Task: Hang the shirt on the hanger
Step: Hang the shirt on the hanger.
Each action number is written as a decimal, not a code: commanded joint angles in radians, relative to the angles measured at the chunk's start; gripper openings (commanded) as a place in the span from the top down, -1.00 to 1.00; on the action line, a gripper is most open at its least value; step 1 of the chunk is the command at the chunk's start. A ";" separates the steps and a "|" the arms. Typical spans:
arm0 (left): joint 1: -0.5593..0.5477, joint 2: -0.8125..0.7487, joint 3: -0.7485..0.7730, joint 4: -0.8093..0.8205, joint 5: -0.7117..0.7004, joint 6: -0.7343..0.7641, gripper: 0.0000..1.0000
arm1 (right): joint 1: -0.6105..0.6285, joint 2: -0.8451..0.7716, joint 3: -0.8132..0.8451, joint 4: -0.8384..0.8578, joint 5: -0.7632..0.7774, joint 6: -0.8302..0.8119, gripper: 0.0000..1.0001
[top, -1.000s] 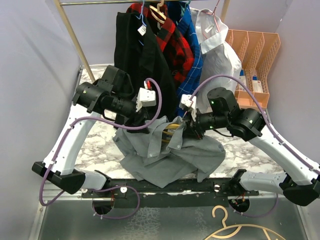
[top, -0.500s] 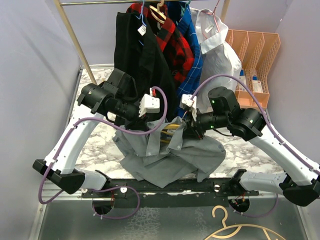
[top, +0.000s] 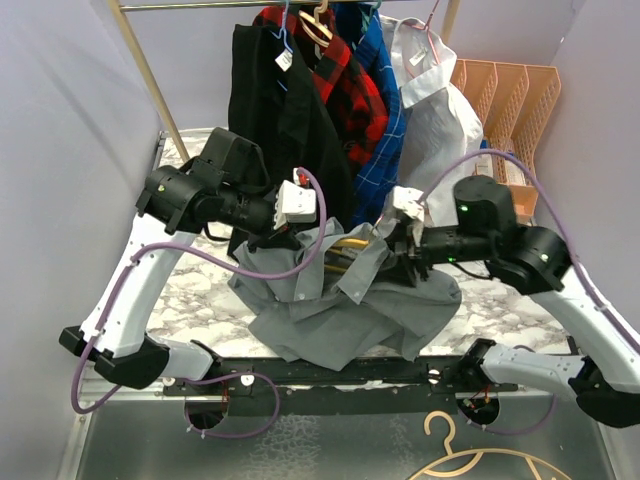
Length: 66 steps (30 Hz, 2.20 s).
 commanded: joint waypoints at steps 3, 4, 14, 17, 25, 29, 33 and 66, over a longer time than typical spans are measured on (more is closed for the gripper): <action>0.016 0.012 0.136 0.001 -0.119 0.062 1.00 | 0.015 -0.104 0.057 -0.170 0.045 0.004 0.11; 0.015 0.003 0.145 0.001 -0.130 0.069 1.00 | 0.015 -0.117 0.056 -0.170 0.074 0.009 0.06; 0.016 -0.061 0.141 0.000 -0.257 0.118 1.00 | 0.016 -0.157 0.015 -0.243 0.199 0.031 0.26; 0.016 -0.069 0.184 0.000 -0.285 0.121 1.00 | 0.014 -0.164 -0.006 -0.243 0.222 0.041 0.28; 0.015 -0.090 0.299 -0.001 -0.285 0.101 1.00 | 0.015 -0.197 -0.051 -0.174 0.421 0.008 0.06; 0.016 -0.119 0.271 -0.001 -0.280 0.097 1.00 | 0.015 -0.217 -0.080 -0.049 0.670 -0.028 0.05; 0.014 -0.148 0.257 -0.001 -0.274 0.084 1.00 | 0.015 -0.221 -0.101 0.037 0.775 -0.065 0.03; 0.000 -0.198 0.232 -0.002 -0.398 0.109 1.00 | 0.015 -0.280 -0.266 0.035 1.059 -0.055 0.98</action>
